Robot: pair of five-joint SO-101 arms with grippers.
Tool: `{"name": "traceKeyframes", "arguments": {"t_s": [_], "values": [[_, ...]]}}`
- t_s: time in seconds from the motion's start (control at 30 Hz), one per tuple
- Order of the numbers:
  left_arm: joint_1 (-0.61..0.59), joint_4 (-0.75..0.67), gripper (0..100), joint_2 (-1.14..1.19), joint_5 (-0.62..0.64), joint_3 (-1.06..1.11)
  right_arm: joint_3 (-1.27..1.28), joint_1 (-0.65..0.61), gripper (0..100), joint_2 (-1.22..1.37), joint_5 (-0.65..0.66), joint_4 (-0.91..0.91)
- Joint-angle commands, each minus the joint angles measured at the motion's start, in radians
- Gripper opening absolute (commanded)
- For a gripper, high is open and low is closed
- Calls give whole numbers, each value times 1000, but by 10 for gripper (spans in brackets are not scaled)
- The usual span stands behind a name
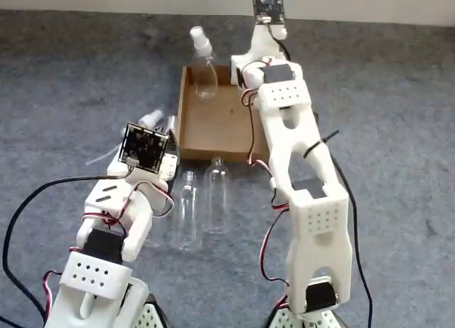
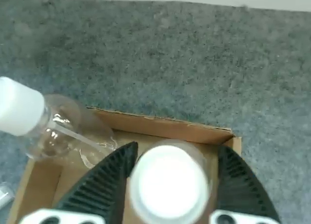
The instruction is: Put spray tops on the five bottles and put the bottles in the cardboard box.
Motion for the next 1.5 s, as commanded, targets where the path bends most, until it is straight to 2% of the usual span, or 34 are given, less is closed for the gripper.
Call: {"name": "traceKeyframes", "arguments": {"t_s": [0.0,0.23,0.47,0.7,1.03,1.27,1.37,1.47], "values": [[-5,-17,6,-5,0,-10,-59,5,221,-19,5,-21],[-4,-17,6,-5,-3,-10,-59,-5,222,-19,5,-21],[-4,-17,6,-5,-3,-10,-61,-15,319,-21,-26,-21],[-4,-17,6,-5,-3,-10,-156,-8,323,-21,-31,-12],[-4,-17,6,-5,-3,-10,-570,-8,323,-19,-28,340],[-4,-17,6,2,0,-13,-877,-8,318,-19,-23,751],[-5,-17,6,4,0,-36,-992,-12,239,-15,0,921],[-22,26,8,5,-5,-91,-1040,7,78,-12,100,915]]}}
